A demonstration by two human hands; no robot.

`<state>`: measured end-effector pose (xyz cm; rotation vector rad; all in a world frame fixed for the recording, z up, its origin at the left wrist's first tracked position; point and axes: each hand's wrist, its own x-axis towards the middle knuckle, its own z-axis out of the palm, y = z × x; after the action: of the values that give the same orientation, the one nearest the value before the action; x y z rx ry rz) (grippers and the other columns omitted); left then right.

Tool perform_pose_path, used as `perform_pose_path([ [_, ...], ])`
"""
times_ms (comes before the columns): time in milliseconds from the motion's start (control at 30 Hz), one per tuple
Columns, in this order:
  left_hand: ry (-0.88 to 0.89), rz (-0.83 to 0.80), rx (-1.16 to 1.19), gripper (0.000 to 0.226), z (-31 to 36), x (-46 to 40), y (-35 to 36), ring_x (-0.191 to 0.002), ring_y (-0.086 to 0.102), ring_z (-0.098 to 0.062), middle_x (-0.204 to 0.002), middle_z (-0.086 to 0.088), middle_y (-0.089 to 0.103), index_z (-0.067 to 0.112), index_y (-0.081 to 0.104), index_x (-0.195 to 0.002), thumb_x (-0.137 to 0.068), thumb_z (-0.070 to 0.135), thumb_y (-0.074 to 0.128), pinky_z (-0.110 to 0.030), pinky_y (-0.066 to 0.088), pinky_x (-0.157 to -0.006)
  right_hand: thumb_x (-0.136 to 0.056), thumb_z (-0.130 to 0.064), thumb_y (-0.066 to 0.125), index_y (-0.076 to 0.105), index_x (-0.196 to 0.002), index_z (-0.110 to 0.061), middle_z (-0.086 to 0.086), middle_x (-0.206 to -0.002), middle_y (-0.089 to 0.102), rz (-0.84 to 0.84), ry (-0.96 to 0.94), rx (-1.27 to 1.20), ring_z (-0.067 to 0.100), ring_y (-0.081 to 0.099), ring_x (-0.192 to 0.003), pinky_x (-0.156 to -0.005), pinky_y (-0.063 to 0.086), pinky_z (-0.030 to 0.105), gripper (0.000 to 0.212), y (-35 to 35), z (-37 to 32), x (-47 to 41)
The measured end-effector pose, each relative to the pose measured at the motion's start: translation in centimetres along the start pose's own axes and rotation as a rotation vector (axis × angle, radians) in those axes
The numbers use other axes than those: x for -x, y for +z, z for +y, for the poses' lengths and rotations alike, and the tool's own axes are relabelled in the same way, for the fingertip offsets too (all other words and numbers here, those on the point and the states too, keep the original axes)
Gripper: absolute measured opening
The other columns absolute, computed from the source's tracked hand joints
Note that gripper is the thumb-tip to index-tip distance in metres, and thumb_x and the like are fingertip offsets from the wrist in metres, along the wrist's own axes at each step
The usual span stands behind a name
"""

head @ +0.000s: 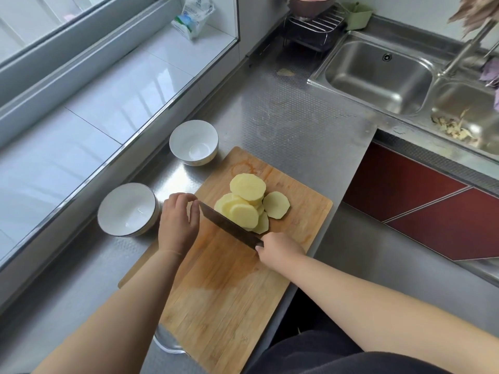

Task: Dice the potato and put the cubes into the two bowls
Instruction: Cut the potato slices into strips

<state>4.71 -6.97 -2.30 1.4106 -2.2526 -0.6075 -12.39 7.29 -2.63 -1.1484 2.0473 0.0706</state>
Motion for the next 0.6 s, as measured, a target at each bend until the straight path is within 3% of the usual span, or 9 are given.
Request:
perform_pose_path([
  [67,0.036,0.024,0.023,0.016,0.5,-0.4,-0.3,-0.096,0.051,-0.018,-0.098,-0.002,0.06,0.011,0.064,-0.094,-0.097,0.02,0.052,-0.027,0.037,-0.083,-0.102,-0.033,0.04,0.061,-0.108,-0.012,0.009,-0.102,0.064,0.05,-0.073,0.103,0.031,0.061,-0.09,-0.066,0.048,0.033,0.029,-0.1,0.2,0.7],
  [133,0.031,-0.058,0.046,0.03,1.4,-0.9,-0.8,-0.078,0.056,-0.018,-0.08,0.001,0.063,0.013,0.063,-0.075,-0.099,0.024,0.049,-0.033,0.043,-0.072,-0.101,-0.03,0.04,0.058,-0.104,-0.012,0.009,-0.099,0.064,0.112,-0.17,0.214,0.031,0.061,-0.086,-0.057,0.039,0.031,0.025,-0.2,0.7,1.6],
  [233,-0.118,-0.535,0.06,0.052,3.1,-2.0,-1.1,-0.059,0.061,-0.014,-0.059,0.003,0.065,0.013,0.064,-0.06,-0.099,0.042,0.044,-0.03,0.049,-0.064,-0.1,-0.031,0.041,0.054,-0.105,-0.012,0.007,-0.094,0.066,0.192,-0.295,0.357,0.031,0.063,-0.08,-0.05,0.033,0.03,0.023,-0.3,1.3,2.8],
  [300,-0.185,-0.866,0.034,0.051,3.5,-2.3,-0.5,-0.057,0.061,-0.009,-0.058,0.004,0.065,0.014,0.066,-0.062,-0.097,0.046,0.048,-0.025,0.048,-0.062,-0.099,-0.03,0.042,0.052,-0.107,-0.012,0.007,-0.096,0.066,0.216,-0.344,0.395,0.032,0.064,-0.082,-0.053,0.034,0.031,0.022,-0.4,1.4,3.3],
  [367,-0.204,-1.019,0.016,0.042,3.4,-2.3,0.4,-0.063,0.061,-0.01,-0.065,0.003,0.067,0.013,0.068,-0.071,-0.096,0.043,0.054,-0.028,0.052,-0.065,-0.098,-0.025,0.042,0.052,-0.109,-0.012,0.008,-0.1,0.065,0.23,-0.378,0.419,0.033,0.064,-0.086,-0.055,0.033,0.033,0.02,-0.5,1.3,3.5],
  [467,-0.158,-1.026,-0.062,0.024,3.0,-2.4,1.2,-0.073,0.062,-0.011,-0.078,0.003,0.067,0.019,0.067,-0.08,-0.093,0.037,0.059,-0.032,0.053,-0.071,-0.098,-0.02,0.042,0.051,-0.113,-0.011,0.009,-0.101,0.063,0.248,-0.417,0.447,0.034,0.064,-0.087,-0.055,0.033,0.034,0.02,-0.4,1.1,3.7],
  [600,-0.114,-0.836,-0.043,0.018,3.6,-2.8,1.0,-0.076,0.065,-0.013,-0.082,0.003,0.069,0.019,0.067,-0.082,-0.093,0.032,0.059,-0.027,0.05,-0.069,-0.098,-0.02,0.042,0.051,-0.113,-0.013,0.008,-0.099,0.063,0.27,-0.39,0.42,0.033,0.064,-0.085,-0.056,0.035,0.034,0.018,-0.5,1.4,3.6],
])
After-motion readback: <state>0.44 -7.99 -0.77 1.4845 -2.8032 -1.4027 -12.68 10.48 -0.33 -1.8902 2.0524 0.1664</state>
